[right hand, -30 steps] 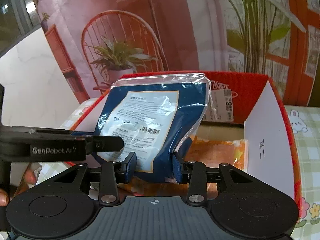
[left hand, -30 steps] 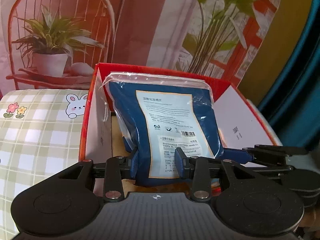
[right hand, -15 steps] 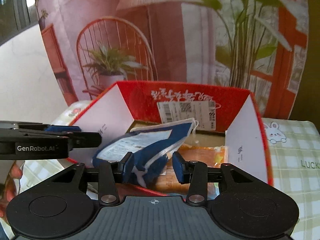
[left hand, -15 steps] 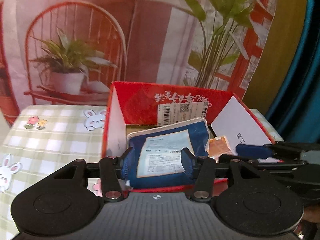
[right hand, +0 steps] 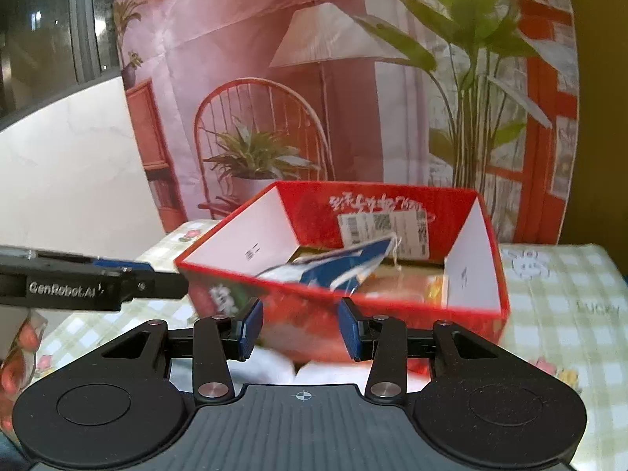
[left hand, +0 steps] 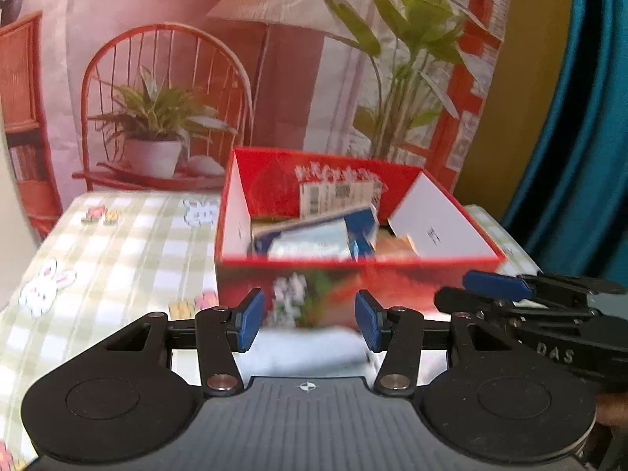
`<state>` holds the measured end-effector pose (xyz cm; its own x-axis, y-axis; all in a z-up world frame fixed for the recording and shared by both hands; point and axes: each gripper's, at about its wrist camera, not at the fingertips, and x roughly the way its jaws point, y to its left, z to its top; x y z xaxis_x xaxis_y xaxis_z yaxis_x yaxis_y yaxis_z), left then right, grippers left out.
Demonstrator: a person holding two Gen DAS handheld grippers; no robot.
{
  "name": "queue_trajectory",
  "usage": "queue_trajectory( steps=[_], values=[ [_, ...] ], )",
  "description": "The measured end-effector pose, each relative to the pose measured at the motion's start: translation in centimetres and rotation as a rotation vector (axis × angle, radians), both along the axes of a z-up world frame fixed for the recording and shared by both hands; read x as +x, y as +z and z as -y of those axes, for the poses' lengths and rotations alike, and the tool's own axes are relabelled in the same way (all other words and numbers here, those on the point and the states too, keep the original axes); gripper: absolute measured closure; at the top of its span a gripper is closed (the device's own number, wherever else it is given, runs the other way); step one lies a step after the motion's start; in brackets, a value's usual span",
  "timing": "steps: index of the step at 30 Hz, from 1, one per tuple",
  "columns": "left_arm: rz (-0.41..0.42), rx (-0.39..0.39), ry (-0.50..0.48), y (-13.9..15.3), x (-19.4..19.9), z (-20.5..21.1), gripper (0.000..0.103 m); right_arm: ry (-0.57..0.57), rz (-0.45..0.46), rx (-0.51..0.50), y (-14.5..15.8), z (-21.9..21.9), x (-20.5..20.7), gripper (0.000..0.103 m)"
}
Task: Organize soft objects
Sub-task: 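Open both grippers to release the blue pouch and pull back, then move both open grippers down to the white plastic bag with green tie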
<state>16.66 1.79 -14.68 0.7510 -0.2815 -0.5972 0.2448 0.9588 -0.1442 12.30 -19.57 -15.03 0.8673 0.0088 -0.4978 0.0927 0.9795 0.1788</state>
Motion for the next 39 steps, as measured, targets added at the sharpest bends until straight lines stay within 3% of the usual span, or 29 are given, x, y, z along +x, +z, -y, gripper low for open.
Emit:
queue_trajectory(
  steps=[13, 19, 28, 31, 39],
  values=[
    [-0.111, 0.0, -0.027, -4.5, -6.3, -0.9, 0.05, 0.041, -0.034, -0.073, -3.6, -2.5, -7.1, 0.063],
    [-0.139, -0.032, -0.01, -5.5, -7.8, -1.4, 0.041, 0.015, -0.035, -0.061, -5.0, -2.1, -9.8, 0.055],
    [-0.21, -0.021, -0.017, -7.3, -8.2, -1.0, 0.038, -0.015, -0.104, -0.025, -6.8, -1.3, -11.5, 0.054],
    [-0.239, -0.04, -0.006, -7.9, -8.1, -1.5, 0.036, -0.034, -0.131, -0.007, -7.4, -1.1, -11.7, 0.045],
    [-0.277, -0.053, -0.03, -8.6, -8.1, -1.2, 0.036, -0.038, -0.191, 0.005, -8.6, -1.3, -11.5, 0.032]
  ],
)
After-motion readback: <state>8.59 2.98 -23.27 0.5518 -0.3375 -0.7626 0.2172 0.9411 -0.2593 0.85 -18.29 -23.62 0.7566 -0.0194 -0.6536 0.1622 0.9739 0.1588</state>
